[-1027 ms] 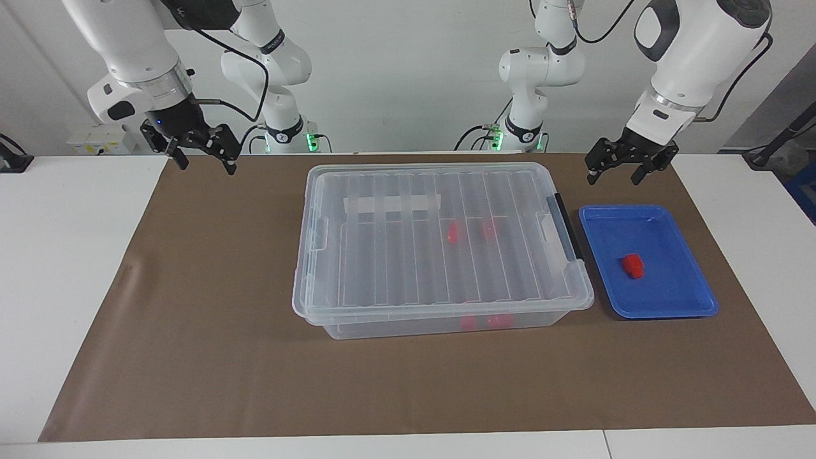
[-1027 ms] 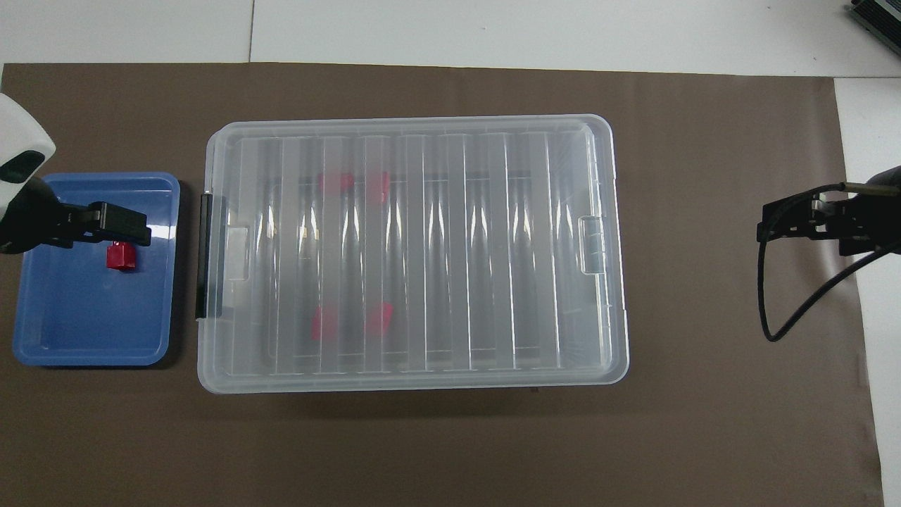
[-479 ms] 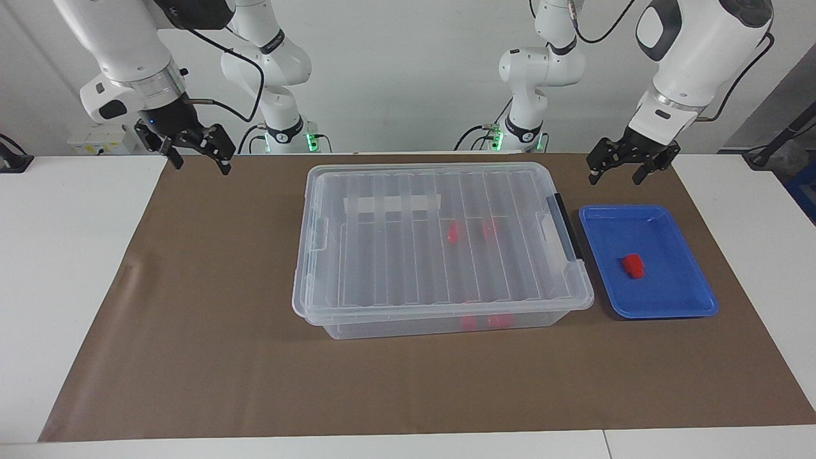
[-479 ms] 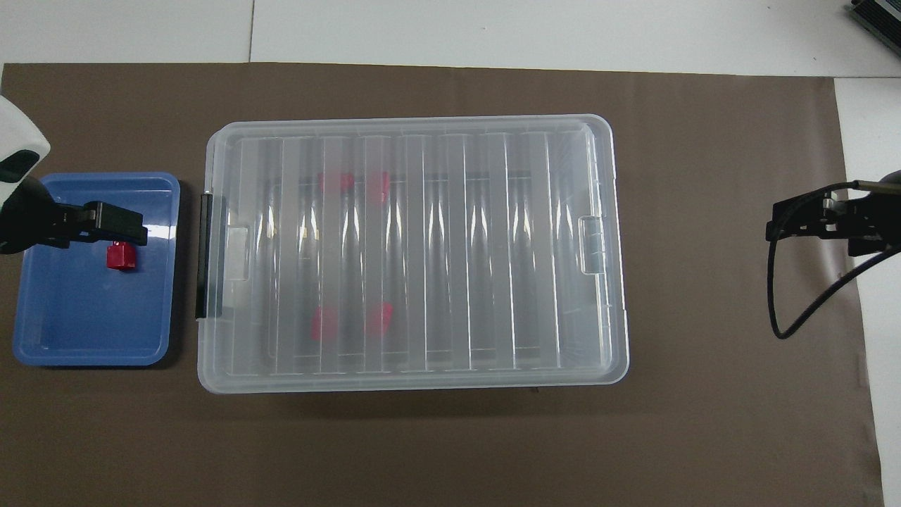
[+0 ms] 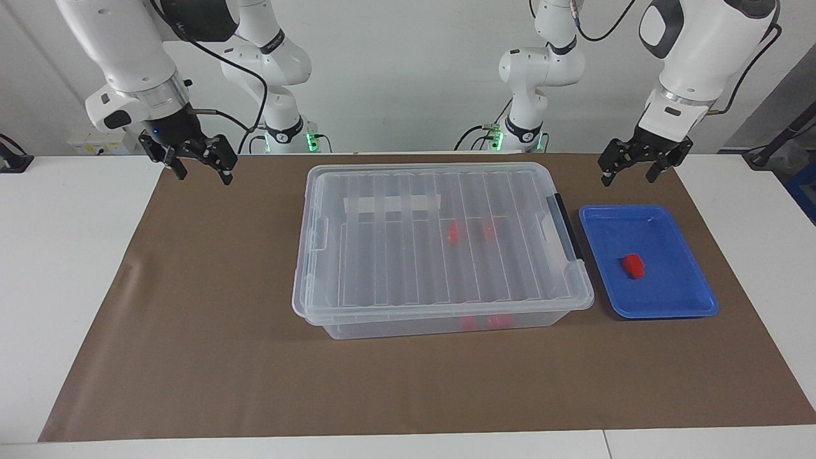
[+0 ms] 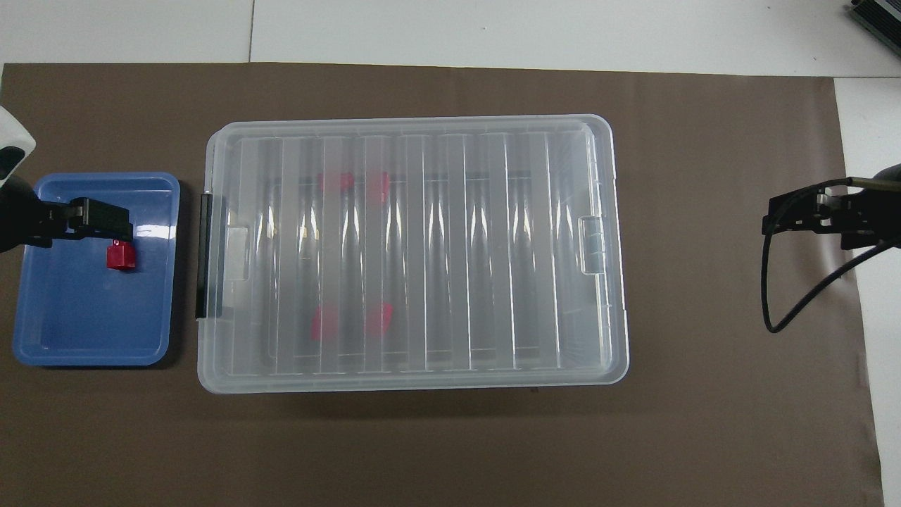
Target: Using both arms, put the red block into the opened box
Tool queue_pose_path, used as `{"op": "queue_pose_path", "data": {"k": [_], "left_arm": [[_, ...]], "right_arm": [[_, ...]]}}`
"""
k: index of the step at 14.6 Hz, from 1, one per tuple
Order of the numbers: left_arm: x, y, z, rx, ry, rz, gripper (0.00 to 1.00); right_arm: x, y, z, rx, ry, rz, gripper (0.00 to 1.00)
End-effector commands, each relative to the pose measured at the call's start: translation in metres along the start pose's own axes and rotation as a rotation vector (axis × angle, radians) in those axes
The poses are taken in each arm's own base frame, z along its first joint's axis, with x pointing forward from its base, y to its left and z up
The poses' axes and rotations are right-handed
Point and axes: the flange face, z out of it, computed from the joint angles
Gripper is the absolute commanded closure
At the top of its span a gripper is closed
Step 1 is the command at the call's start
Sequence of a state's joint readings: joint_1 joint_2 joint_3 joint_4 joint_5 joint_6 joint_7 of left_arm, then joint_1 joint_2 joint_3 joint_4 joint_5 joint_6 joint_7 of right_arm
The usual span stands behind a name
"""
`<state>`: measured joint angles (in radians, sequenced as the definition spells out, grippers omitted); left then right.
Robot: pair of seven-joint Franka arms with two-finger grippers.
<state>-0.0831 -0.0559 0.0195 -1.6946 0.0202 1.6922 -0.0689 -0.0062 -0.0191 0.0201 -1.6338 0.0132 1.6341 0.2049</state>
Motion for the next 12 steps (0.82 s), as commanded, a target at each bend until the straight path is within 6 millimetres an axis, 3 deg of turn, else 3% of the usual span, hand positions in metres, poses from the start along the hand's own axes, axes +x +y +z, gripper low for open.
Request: {"op": "queue_pose_path", "data": {"k": [1,5,7,9,12], "left_arm": [[-0.003,-0.034,0.002,0.024,0.028,0.038,0.0],[-0.004,-0.072,0.025,0.03,0.064,0.015,0.0],[-0.003,-0.077,0.039,0.031,0.074,0.009,0.0],[0.001,-0.079,0.061,0.032,0.083,0.007,0.0],[-0.003,-0.091,0.109,0.034,0.099,-0.01,0.0]], "right_arm": [[0.0,-0.007,0.019,0.014,0.035,-0.002,0.1],[0.005,-0.035,0.048,0.023,0.059,-0.002,0.1],[0.007,-0.049,0.053,0.03,0.072,-0.008,0.16],[0.011,-0.059,0.063,0.034,0.082,-0.018,0.19],[0.015,-0.09,0.083,0.047,0.094,0.007,0.17]]}}
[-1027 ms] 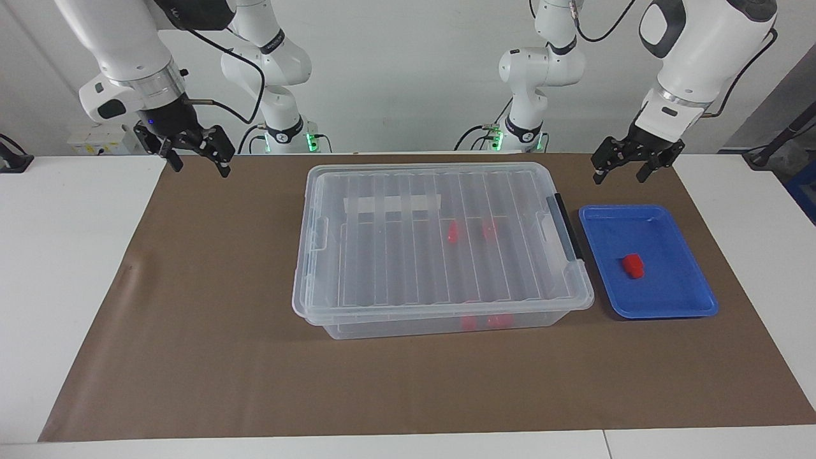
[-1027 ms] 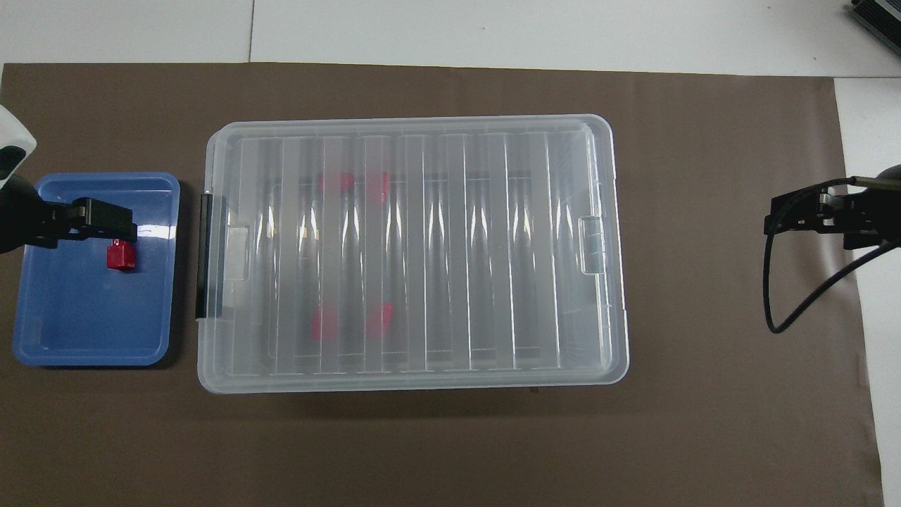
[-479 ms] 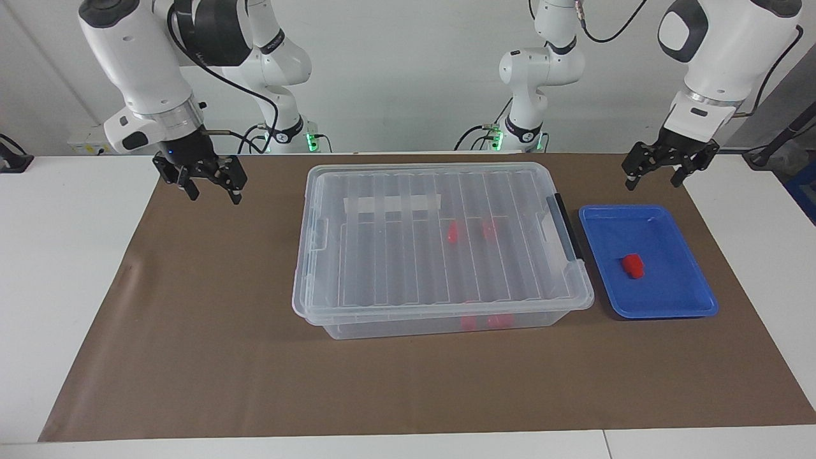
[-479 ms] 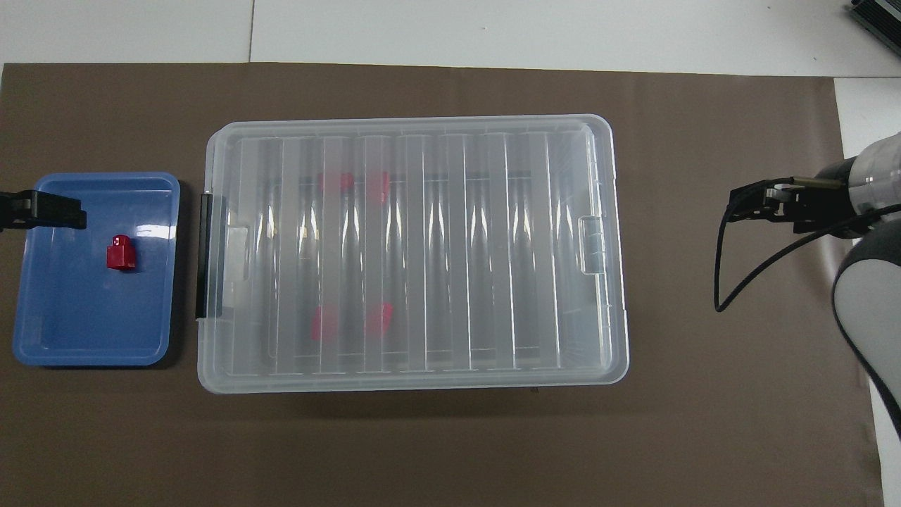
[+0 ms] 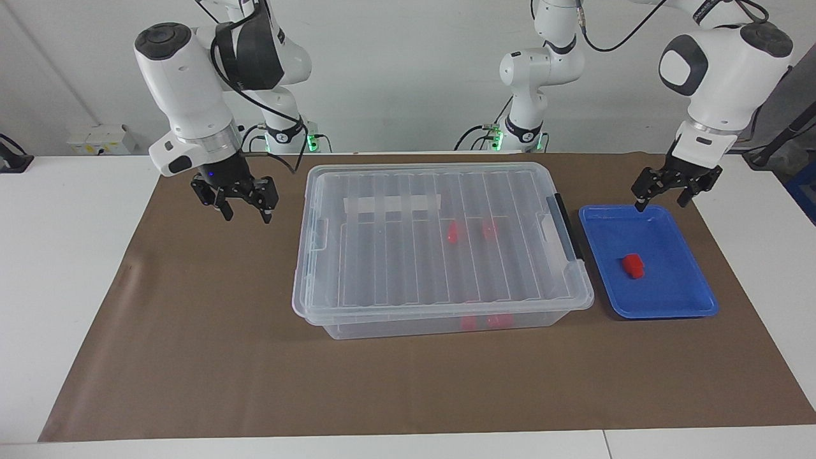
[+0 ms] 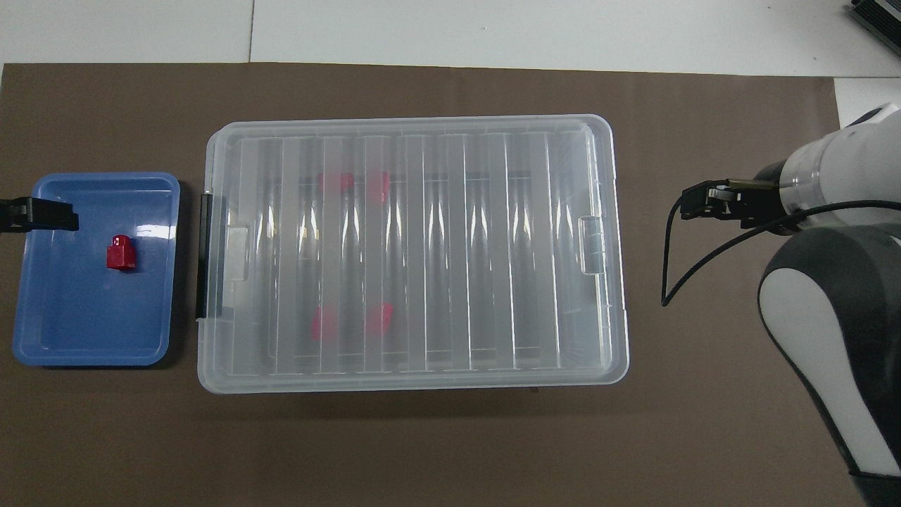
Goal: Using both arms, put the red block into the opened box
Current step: 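Slide the lid open with the right gripper while the left gripper grasps the block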
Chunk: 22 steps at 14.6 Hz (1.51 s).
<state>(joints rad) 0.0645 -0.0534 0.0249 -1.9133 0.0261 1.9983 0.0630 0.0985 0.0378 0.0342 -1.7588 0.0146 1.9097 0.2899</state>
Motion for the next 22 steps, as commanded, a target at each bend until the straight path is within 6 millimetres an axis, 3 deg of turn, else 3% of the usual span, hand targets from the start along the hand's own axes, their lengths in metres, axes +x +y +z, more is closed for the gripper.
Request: {"op": "queue_pose_path", "data": {"k": [1,3,5,7,9,15,22], "left_arm": [[-0.012,-0.009,0.048,0.014,0.014,0.009,0.0],[-0.014,-0.029,0.077,0.019,0.01,0.047,0.0],[-0.012,-0.034,0.095,0.019,0.003,0.113,0.0],[-0.012,-0.049,0.111,0.024,0.01,0.093,0.0],[-0.012,-0.05,0.129,0.025,0.015,0.09,0.0],[-0.006,-0.073,0.191,0.033,0.033,0.043,0.0],[-0.005,-0.069,0.212,0.027,0.028,-0.049,0.0]], "right_arm": [[-0.003,-0.033,0.021,0.013,0.001,0.029,0.17],[-0.006,-0.045,0.036,0.014,-0.004,0.017,0.09],[-0.014,-0.054,0.052,0.011,-0.018,-0.005,0.09],[-0.017,-0.052,0.062,0.006,-0.031,-0.022,0.1],[-0.021,-0.054,0.071,0.002,-0.046,-0.029,0.13],[-0.027,-0.051,0.079,-0.003,-0.057,-0.037,0.14],[-0.022,-0.024,0.082,-0.01,-0.076,-0.045,0.18]]}}
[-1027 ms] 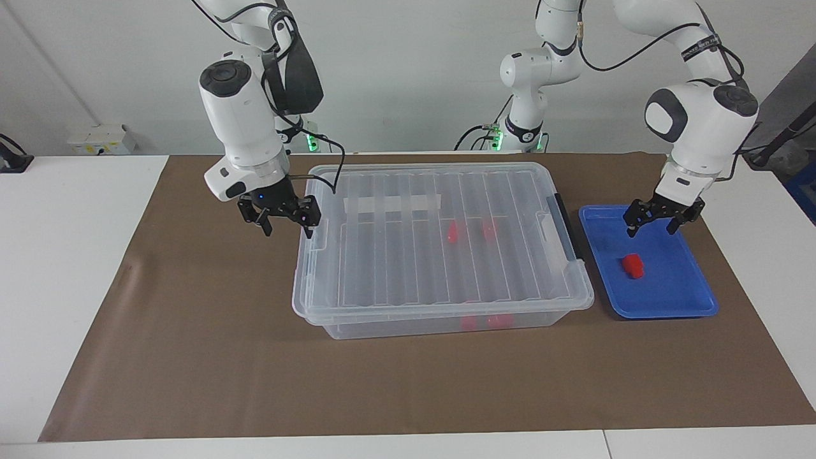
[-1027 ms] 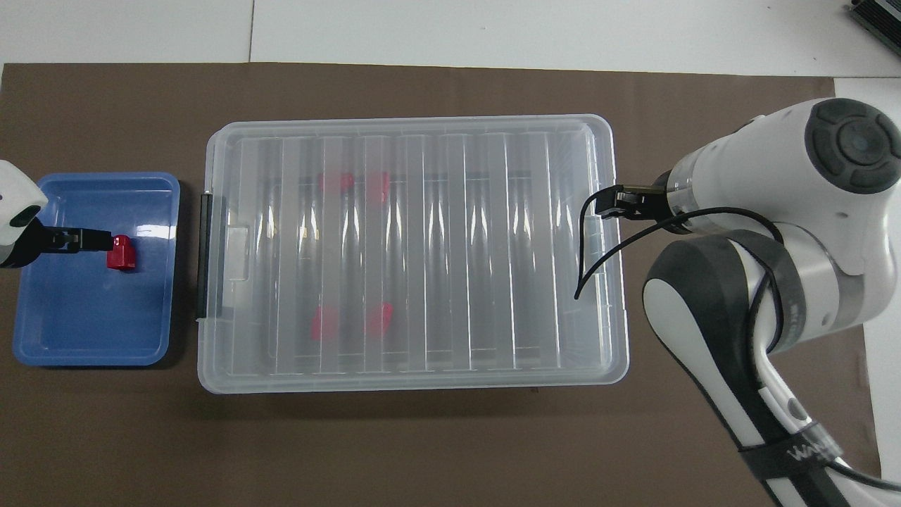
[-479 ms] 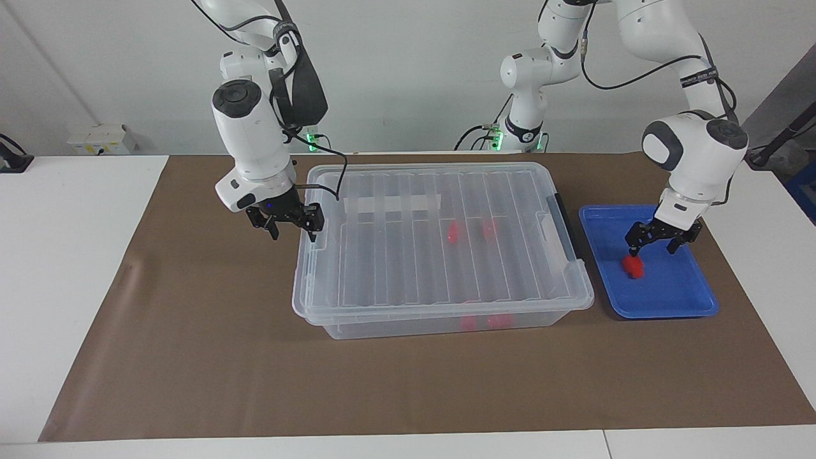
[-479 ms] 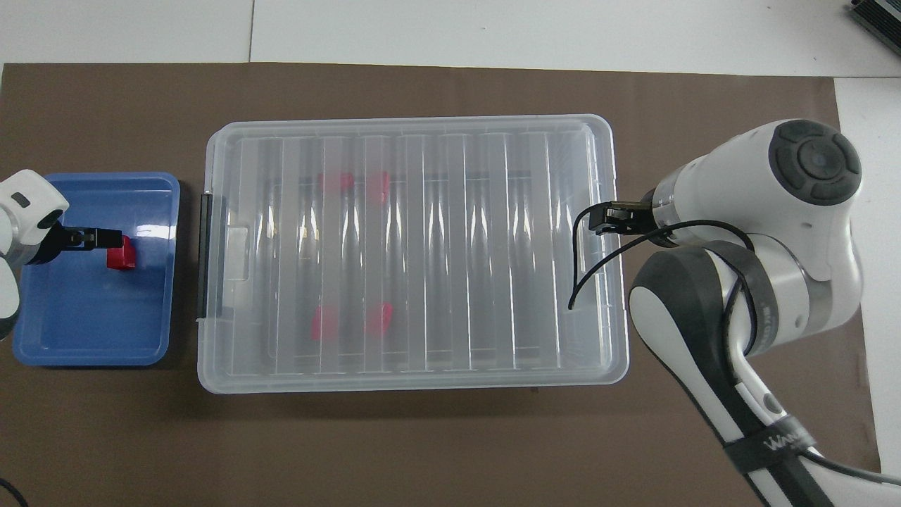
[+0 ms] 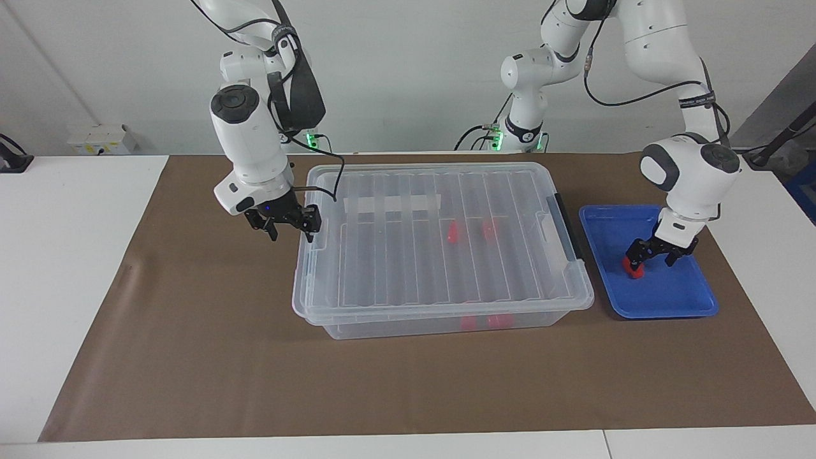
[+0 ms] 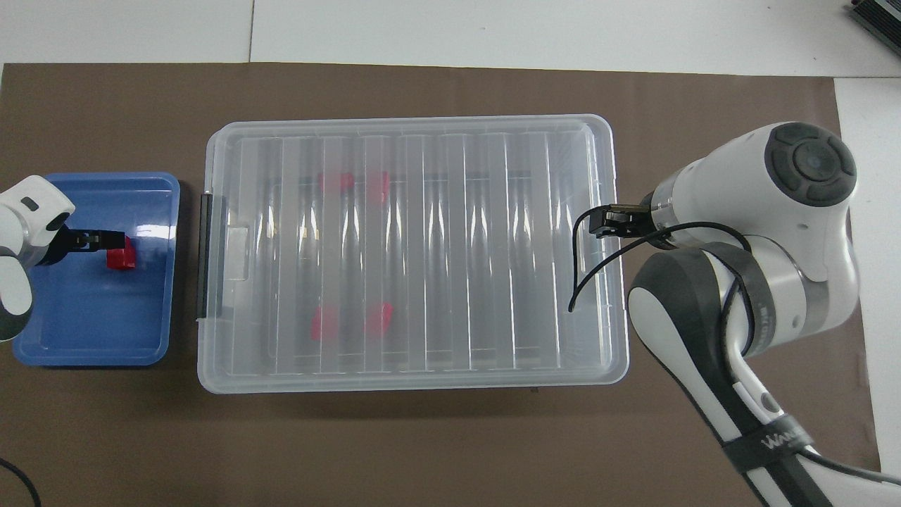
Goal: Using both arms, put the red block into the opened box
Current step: 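Slide the lid open with the right gripper while the left gripper grasps the block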
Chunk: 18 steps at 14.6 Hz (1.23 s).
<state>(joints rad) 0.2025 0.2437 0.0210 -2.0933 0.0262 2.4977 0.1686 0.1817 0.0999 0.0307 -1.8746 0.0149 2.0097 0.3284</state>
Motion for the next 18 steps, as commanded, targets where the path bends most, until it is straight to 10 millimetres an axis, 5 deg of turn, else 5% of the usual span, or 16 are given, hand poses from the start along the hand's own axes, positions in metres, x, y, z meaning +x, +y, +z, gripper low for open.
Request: {"op": "queue_pose_path", "data": {"k": [1,8,12,14,17,18], "left_arm": [[-0.001,0.005,0.001,0.004,0.008,-0.037,0.0],[-0.031,0.014,0.016,-0.002,-0.019,-0.025,0.0],[-0.03,0.015,0.015,-0.001,-0.016,-0.028,0.03],[-0.03,0.015,0.015,-0.001,-0.016,-0.027,0.29],[-0.027,0.015,0.013,-0.001,-0.008,-0.013,0.92],[-0.027,0.016,0.013,-0.001,-0.008,-0.013,1.0]], "right_arm": [[-0.003,0.019,-0.002,0.005,0.002,-0.019,0.18],[-0.002,0.081,-0.013,-0.008,-0.05,-0.014,0.17],[0.002,0.131,-0.013,-0.008,-0.065,-0.024,0.17],[0.002,0.157,-0.012,-0.007,-0.068,-0.039,0.17],[0.002,0.179,-0.012,-0.006,-0.067,-0.034,0.17],[0.002,0.182,-0.012,-0.006,-0.067,-0.031,0.17]]}}
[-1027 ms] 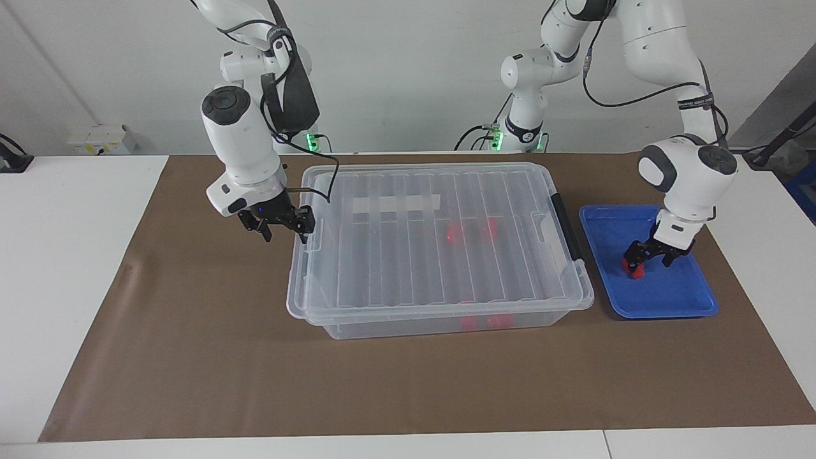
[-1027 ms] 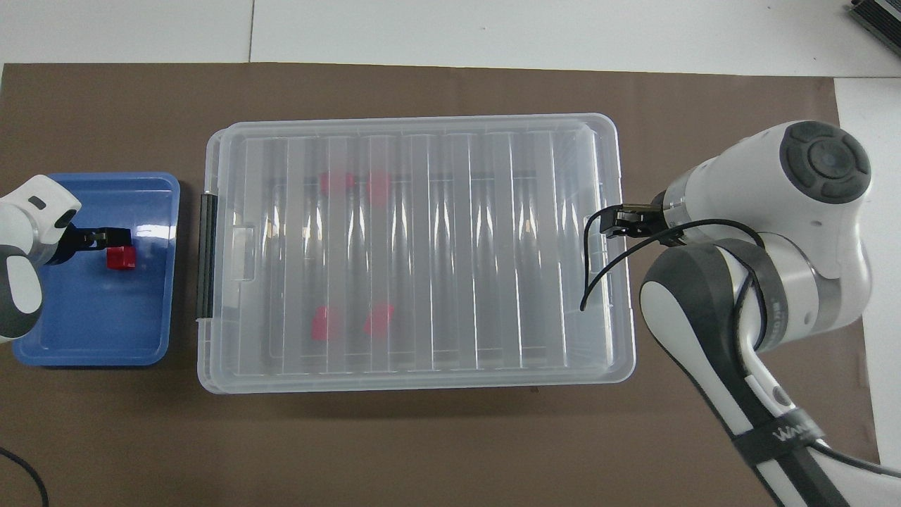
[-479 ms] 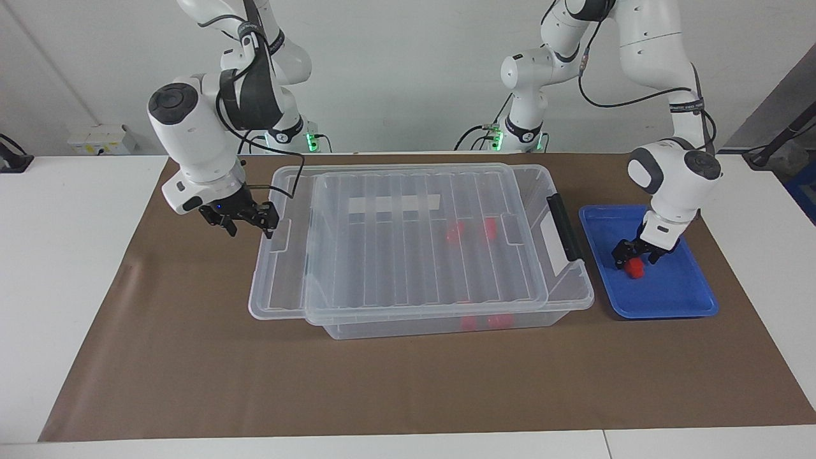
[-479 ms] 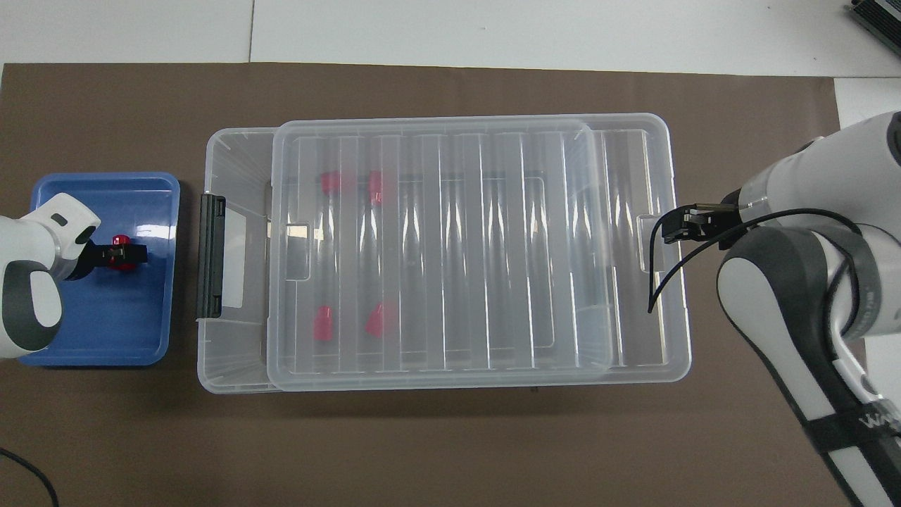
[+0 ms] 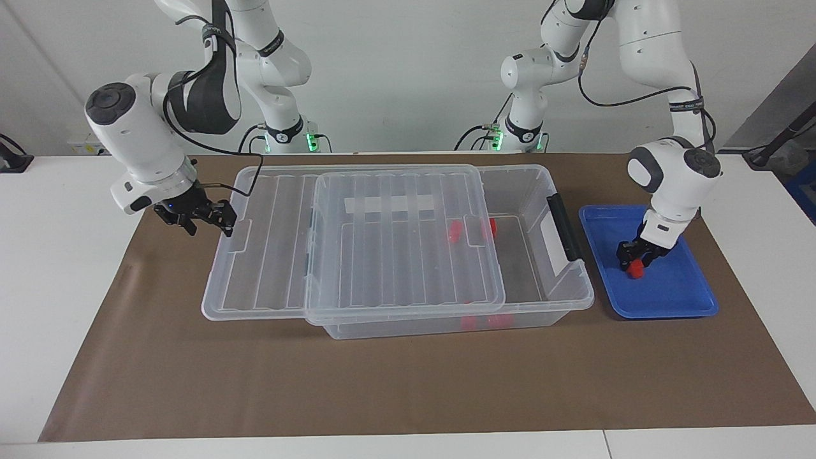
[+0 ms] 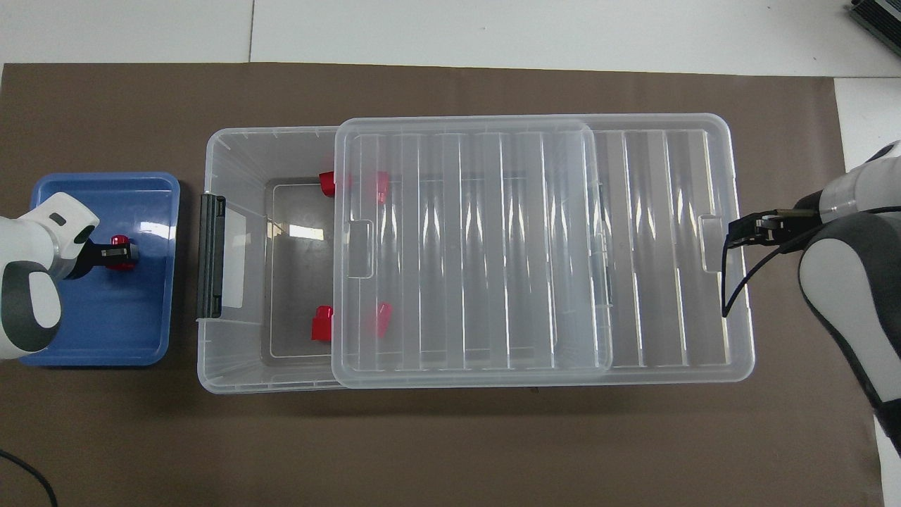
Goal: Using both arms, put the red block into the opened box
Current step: 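Slide the lid open with the right gripper while the left gripper grasps the block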
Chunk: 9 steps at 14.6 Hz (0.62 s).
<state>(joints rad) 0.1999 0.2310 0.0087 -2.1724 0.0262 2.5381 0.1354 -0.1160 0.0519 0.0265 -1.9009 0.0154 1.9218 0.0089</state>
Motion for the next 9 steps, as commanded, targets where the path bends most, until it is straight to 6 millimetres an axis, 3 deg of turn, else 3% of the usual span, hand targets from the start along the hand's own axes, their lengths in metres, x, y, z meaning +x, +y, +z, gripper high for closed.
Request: {"op": "queue_pose_path", "data": {"k": [1,5,9], "left_arm": [[-0.005,0.004,-0.005,0.009,0.016,0.008,1.0],[0.012,0.014,-0.02,0.007,0.017,0.019,1.0],[0.055,0.04,-0.09,-0.008,-0.039,-0.013,1.0]], "right_arm": [[-0.01,0.015,0.0,0.006,-0.007,0.0,0.17],[-0.009,0.03,-0.001,0.006,0.008,-0.004,0.15],[-0.009,0.043,-0.001,0.007,0.011,-0.012,0.08]]}}
